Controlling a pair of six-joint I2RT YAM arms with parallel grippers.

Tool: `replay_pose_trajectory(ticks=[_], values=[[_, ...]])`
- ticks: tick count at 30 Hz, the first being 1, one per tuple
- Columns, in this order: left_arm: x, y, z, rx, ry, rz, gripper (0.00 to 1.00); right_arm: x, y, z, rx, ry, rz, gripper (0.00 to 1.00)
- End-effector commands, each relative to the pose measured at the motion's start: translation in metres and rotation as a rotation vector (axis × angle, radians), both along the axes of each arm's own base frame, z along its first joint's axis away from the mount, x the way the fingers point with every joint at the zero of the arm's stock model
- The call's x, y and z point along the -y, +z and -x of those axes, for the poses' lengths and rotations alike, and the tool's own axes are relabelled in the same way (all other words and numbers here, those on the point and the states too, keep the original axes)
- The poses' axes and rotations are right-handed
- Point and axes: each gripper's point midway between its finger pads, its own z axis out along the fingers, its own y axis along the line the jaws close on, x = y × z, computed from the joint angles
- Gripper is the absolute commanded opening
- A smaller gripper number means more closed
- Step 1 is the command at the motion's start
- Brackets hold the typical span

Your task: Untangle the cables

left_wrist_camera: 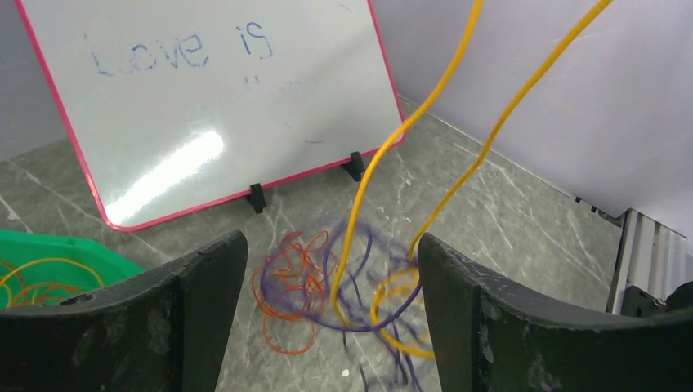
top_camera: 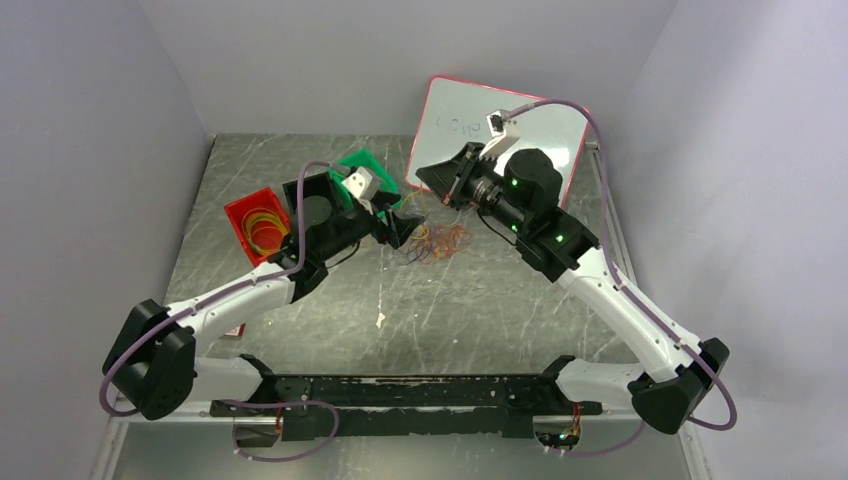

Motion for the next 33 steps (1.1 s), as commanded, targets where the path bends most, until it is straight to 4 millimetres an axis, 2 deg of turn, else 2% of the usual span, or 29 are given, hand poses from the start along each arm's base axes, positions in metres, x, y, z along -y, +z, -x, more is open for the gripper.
replay_pose_trajectory(ticks=[1, 4, 9, 12, 14, 15, 20, 27, 30, 33], values=[[0.003, -0.01, -0.002, -0.003, 0.019, 0.002, 0.79, -0.002, 0.051, 0.011, 0.109, 0.032, -0.093, 0.0], [0.008, -0.028, 0.0, -0.036, 0.007, -0.041, 0.73, -0.002, 0.064, 0.011, 0.141, 0.034, -0.116, 0.0], [0.013, -0.055, 0.004, -0.09, -0.01, -0.09, 0.52, -0.003, 0.083, 0.013, 0.181, 0.042, -0.147, 0.0], [0.016, -0.066, 0.005, -0.124, -0.021, -0.105, 0.34, -0.004, 0.089, 0.012, 0.193, 0.041, -0.152, 0.0], [0.017, -0.075, 0.005, -0.153, -0.024, -0.123, 0.16, -0.001, 0.092, 0.011, 0.204, 0.027, -0.149, 0.0], [0.018, -0.079, 0.005, -0.169, -0.026, -0.133, 0.12, 0.001, 0.094, 0.01, 0.21, 0.017, -0.146, 0.0], [0.016, -0.101, 0.01, -0.231, -0.028, -0.166, 0.09, 0.015, 0.114, 0.008, 0.272, -0.043, -0.124, 0.0], [0.01, -0.135, 0.019, -0.304, -0.012, -0.224, 0.07, 0.044, 0.153, 0.007, 0.387, -0.165, -0.084, 0.0], [0.009, -0.144, 0.026, -0.335, -0.017, -0.237, 0.1, 0.052, 0.157, 0.006, 0.405, -0.203, -0.061, 0.0], [0.007, -0.146, 0.03, -0.346, -0.017, -0.243, 0.16, 0.049, 0.149, 0.005, 0.397, -0.189, -0.041, 0.0]])
